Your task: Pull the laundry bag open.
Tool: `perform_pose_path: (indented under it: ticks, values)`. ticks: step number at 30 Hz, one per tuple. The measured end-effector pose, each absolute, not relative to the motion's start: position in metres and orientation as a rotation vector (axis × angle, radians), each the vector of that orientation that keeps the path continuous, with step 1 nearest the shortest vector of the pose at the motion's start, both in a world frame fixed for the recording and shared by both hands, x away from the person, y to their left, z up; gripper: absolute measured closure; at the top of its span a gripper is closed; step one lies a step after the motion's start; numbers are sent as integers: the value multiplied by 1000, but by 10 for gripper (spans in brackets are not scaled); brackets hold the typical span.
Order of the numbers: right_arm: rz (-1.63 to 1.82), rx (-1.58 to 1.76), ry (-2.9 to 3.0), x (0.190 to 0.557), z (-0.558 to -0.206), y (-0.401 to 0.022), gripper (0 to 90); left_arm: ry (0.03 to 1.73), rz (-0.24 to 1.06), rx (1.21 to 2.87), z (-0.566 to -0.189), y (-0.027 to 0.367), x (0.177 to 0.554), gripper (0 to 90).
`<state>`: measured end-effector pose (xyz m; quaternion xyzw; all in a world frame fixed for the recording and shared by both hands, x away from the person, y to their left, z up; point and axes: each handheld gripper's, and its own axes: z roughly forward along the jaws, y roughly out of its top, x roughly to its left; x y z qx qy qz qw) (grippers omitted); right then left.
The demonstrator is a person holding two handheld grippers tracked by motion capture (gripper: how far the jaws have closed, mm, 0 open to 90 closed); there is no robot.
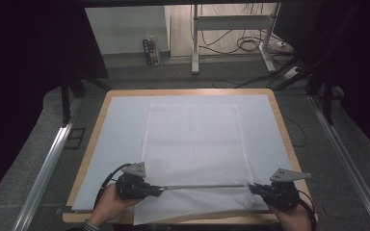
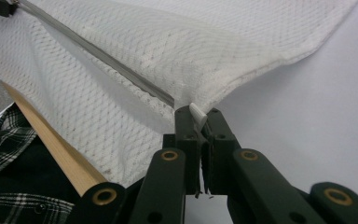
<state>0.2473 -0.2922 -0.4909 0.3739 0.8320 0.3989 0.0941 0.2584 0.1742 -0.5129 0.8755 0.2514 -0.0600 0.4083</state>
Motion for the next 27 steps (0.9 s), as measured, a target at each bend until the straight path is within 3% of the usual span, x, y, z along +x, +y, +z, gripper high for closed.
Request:
perform_pose_path:
  ticks: [27]
  values:
    - [1148, 1105, 2464, 247, -491, -292, 857, 716, -104, 2199, -516, 212, 239, 874]
